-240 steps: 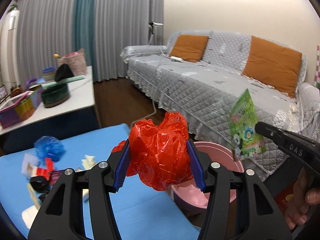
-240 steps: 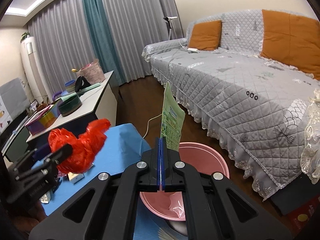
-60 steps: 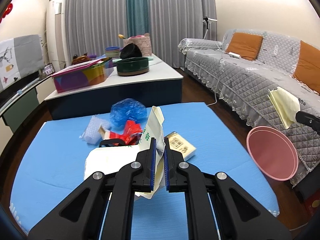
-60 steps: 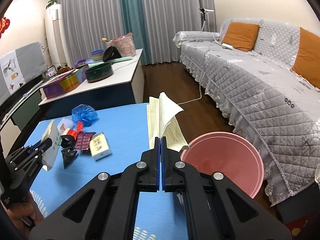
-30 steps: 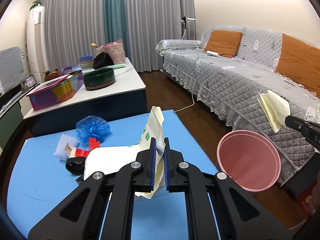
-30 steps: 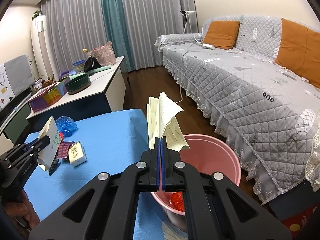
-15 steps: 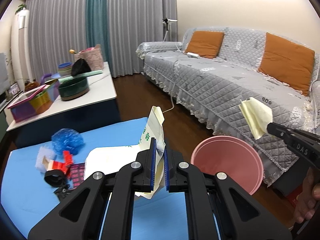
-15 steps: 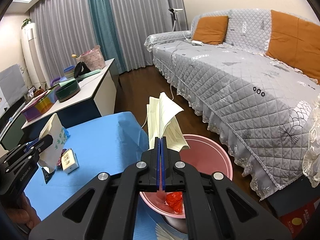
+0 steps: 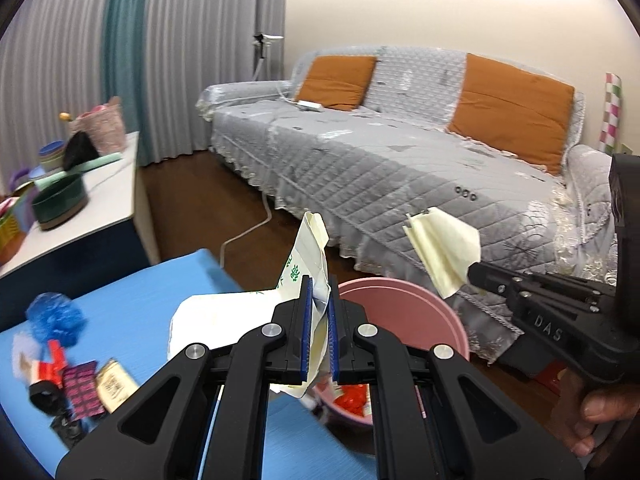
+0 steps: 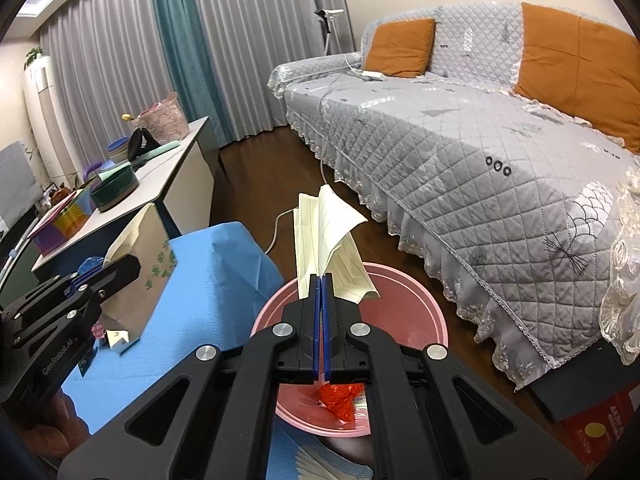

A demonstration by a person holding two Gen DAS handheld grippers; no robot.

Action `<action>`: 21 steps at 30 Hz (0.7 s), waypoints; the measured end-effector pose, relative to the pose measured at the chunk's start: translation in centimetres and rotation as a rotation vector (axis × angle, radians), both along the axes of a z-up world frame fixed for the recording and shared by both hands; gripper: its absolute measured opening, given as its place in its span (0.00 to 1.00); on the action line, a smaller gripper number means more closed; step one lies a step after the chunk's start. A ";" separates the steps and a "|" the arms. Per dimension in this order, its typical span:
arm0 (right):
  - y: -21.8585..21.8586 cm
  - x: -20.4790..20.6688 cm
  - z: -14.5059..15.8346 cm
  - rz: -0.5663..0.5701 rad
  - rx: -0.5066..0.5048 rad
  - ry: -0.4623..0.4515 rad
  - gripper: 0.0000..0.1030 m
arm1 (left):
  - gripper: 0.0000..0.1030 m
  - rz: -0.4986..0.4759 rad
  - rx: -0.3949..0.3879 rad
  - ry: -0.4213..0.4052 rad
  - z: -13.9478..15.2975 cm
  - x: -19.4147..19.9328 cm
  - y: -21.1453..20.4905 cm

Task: Collect trash
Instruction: 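Open both tools to drop the paper bag and tissues into the bin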

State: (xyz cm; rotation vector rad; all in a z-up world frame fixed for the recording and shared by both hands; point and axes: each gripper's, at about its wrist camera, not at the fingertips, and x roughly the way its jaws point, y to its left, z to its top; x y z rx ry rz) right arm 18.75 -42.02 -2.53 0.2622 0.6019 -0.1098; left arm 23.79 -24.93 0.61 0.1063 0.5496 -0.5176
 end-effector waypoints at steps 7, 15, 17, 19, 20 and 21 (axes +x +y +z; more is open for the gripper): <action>-0.8 0.3 -0.5 -0.018 0.003 0.014 0.01 | 0.07 -0.099 0.001 0.037 -1.2 1.4 -2.5; -2.1 0.7 -1.4 -0.042 0.012 0.037 0.01 | 0.08 -0.186 -0.004 0.112 -2.6 3.5 -5.0; -2.5 1.0 -1.8 -0.054 0.018 0.054 0.05 | 0.18 -0.186 -0.006 0.133 -2.9 4.0 -5.1; -3.0 1.3 -2.3 -0.067 0.042 0.077 0.11 | 0.29 -0.186 -0.031 0.148 -2.9 4.4 -4.6; -3.1 1.3 -2.4 -0.070 0.051 0.078 0.13 | 0.30 -0.181 -0.040 0.149 -2.9 4.4 -4.3; -3.3 1.3 -2.5 -0.077 0.055 0.079 0.14 | 0.30 -0.176 -0.043 0.150 -2.9 4.4 -4.0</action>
